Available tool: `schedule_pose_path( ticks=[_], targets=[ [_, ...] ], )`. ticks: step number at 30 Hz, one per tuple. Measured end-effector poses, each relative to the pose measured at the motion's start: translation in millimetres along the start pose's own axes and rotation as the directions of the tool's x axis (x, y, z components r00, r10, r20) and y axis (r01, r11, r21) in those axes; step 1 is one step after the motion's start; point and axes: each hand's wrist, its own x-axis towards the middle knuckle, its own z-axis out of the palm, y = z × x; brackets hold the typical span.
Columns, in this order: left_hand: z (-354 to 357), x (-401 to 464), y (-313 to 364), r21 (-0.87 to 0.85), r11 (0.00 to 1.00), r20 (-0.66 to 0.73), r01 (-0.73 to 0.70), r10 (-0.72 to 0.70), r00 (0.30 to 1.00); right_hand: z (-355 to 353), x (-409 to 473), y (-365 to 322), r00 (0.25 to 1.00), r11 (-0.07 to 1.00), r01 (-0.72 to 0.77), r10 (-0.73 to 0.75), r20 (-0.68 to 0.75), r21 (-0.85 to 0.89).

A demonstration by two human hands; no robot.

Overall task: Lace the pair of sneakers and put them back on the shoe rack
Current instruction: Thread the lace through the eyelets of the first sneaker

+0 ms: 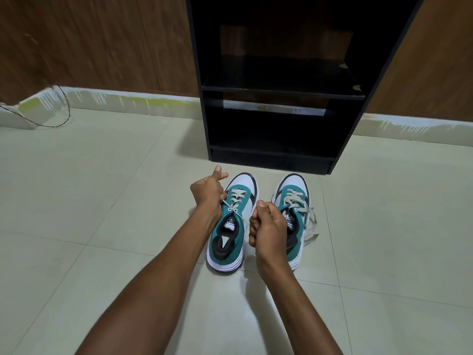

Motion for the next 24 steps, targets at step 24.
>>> schedule_pose_path(
  ticks=[24],
  targets=[
    [-26.3, -42.9, 24.9, 0.078, 0.955, 0.346, -0.285, 0.242, 0.906, 20.9, 44.7, -38.9, 0.998, 0.997, 0.062, -0.062, -0.020, 0.042]
  ],
)
